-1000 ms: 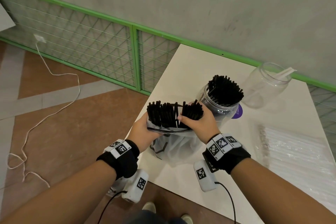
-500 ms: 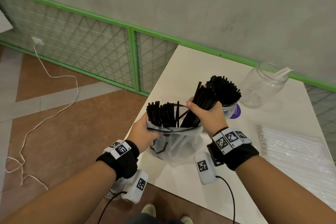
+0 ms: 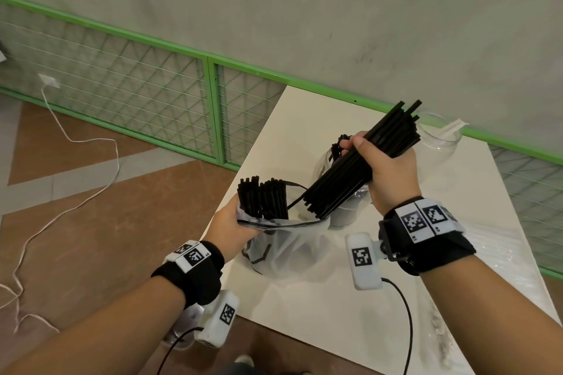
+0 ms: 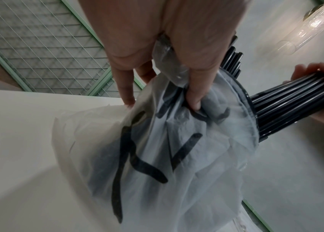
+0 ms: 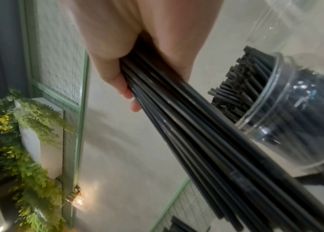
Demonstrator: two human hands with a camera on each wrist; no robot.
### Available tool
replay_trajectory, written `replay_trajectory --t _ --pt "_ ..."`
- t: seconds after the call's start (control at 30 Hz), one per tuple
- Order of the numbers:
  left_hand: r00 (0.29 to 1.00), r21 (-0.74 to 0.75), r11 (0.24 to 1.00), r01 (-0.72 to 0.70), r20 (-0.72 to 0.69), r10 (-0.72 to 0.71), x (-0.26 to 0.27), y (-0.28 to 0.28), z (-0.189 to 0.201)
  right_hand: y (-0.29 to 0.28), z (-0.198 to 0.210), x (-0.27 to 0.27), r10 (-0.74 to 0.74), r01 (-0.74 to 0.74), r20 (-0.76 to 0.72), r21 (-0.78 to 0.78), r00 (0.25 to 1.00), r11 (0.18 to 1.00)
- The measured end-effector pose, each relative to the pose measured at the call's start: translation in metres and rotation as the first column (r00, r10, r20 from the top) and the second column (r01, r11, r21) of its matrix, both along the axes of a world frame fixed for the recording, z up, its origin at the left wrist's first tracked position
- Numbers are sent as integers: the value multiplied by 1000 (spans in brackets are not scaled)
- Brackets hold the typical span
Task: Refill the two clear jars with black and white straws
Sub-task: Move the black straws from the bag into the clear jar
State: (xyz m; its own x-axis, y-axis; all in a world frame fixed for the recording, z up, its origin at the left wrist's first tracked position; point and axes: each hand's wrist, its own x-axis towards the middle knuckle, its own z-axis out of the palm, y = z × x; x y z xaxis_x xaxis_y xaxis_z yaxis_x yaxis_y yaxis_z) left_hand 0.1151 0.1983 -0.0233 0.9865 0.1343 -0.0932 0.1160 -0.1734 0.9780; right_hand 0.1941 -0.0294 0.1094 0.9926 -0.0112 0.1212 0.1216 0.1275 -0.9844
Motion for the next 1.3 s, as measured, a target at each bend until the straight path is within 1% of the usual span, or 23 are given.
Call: replay_trajectory --t 0.1,0.17,0.3,0.37,0.43,0.53,0.63,0.73,0.8,0.83,0.9,1.0,1.1,1.2,1.23,1.3 --pt "1000 -2 1000 -1 -7 1 1 0 0 -7 10 1 -22 20 51 34 998 999" --pt "1000 -4 1000 -3 -9 3 2 1 0 -14 20 3 -51 42 91 93 995 995" --pt "1000 -8 1000 -4 -6 4 2 2 -2 -35 36 15 -217 178 139 248 966 952" --pt "1000 -11 1000 -10 -6 10 2 1 -1 -44 38 25 -273 225 119 310 955 924" --pt "1000 -19 1000 -11 -7 11 1 2 -1 -47 36 36 -286 239 84 357 955 903" --pt "1000 -14 1000 -13 -6 13 0 2 2 -43 24 51 -254 231 15 360 967 904" --pt "1000 -1 1000 -4 -3 4 -2 0 7 -39 14 61 -276 279 -63 377 959 883" --pt "1000 -6 1000 -7 2 7 -2 1 9 -40 20 69 -358 348 -41 359 933 866" --pt "1000 -14 1000 -10 -4 10 -2 3 9 -43 27 73 -402 373 23 328 915 868" --pt "1000 -9 1000 -10 -9 9 -1 5 8 -43 31 73 -407 370 72 293 911 881" --pt "1000 0 1000 -13 -21 13 0 6 6 -42 34 70 -369 340 169 178 914 923" --pt "999 8 1000 -19 -29 19 0 7 4 -32 36 60 -247 270 276 -45 929 962" --pt "999 15 1000 -17 -32 18 0 6 5 -23 37 54 -145 204 332 -148 932 968" --pt "1000 1 1000 -11 -30 11 0 6 7 -20 43 48 -117 179 362 -144 925 973" --pt "1000 1 1000 -9 -28 9 0 6 7 -19 46 46 -129 181 371 -110 920 977" --pt "1000 8 1000 -8 -22 8 0 7 6 -20 50 43 -163 170 368 12 916 985"
